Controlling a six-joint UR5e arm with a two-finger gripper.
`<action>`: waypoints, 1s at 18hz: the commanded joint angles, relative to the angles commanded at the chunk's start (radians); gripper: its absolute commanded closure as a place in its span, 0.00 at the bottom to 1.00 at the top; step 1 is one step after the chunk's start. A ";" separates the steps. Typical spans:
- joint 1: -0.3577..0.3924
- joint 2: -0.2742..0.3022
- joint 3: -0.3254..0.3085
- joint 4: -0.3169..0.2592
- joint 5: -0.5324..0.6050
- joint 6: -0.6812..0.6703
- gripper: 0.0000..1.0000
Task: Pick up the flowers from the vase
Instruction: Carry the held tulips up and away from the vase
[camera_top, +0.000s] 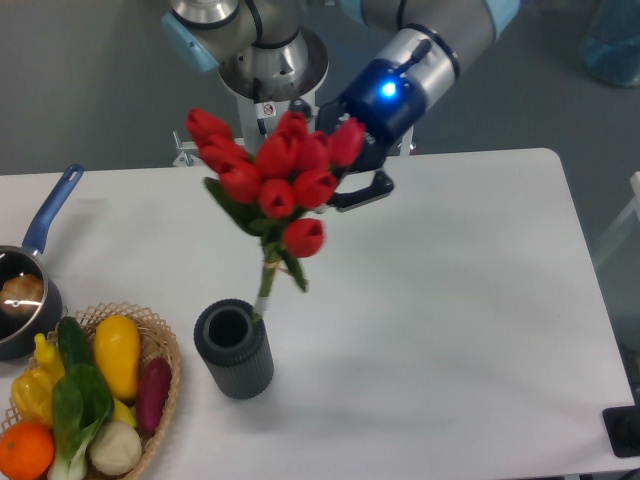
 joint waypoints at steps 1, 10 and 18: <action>0.015 -0.005 0.011 0.000 0.000 0.000 0.64; 0.126 -0.086 0.046 0.006 0.006 0.061 0.64; 0.141 -0.103 0.046 0.005 0.064 0.081 0.64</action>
